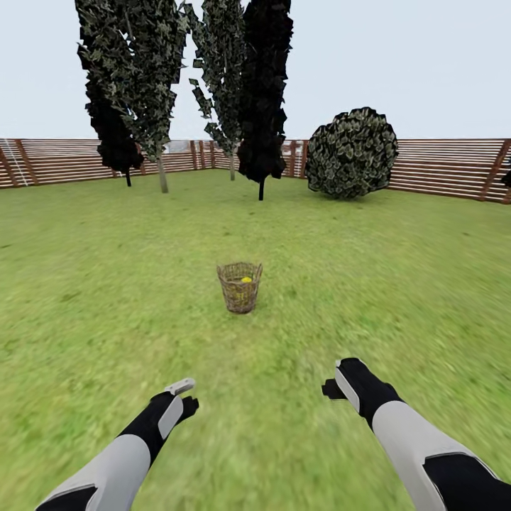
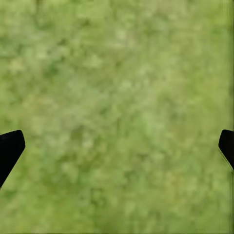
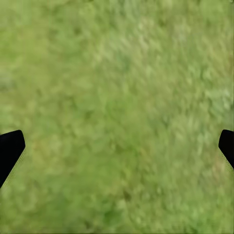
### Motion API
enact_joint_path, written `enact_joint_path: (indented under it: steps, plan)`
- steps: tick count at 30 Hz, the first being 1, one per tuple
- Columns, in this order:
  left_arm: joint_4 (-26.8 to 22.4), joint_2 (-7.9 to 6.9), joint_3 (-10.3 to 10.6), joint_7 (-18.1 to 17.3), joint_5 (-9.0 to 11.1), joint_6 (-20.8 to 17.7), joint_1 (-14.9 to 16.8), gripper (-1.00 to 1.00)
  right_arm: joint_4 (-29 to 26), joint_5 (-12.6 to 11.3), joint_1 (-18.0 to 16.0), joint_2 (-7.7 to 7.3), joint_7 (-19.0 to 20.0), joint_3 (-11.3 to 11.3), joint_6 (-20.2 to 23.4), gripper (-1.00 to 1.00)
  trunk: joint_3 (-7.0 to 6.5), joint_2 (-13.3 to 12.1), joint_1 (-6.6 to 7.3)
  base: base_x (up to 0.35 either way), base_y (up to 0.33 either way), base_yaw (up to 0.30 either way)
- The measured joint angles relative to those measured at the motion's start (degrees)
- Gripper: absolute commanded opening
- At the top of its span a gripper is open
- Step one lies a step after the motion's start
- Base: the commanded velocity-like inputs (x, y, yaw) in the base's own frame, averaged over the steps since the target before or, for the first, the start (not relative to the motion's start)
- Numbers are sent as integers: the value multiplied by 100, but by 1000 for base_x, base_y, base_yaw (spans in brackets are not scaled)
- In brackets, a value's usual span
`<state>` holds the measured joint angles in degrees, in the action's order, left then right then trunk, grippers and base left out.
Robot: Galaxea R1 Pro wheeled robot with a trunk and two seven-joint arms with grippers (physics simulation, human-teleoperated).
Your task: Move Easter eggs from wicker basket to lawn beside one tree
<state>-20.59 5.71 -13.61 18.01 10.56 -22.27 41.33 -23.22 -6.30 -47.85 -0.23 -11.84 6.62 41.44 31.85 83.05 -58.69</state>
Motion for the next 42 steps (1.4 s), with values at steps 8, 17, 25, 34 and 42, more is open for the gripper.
enact_joint_path:
  steps: [8,17,25,34,42]
  plan:
    - [-2,-2,-7,-1,0,7,0,100,0,-1,2,0,0,0,0,100,-1,0,0,341,0,0]
    - [-1,-2,-5,0,0,9,2,100,0,4,4,0,0,0,0,100,-1,0,0,341,0,0]
    - [2,-2,0,1,0,15,-1,100,0,4,2,-4,0,-5,0,100,-1,0,0,341,0,0]
    - [-21,-305,-31,-170,-6,-44,1,100,0,-59,0,-474,24,-74,22,100,-1,0,0,341,0,0]
    - [-90,-917,4,-1359,-5,-878,0,100,-8,-73,1,-531,28,-85,31,100,-1,0,0,341,0,0]
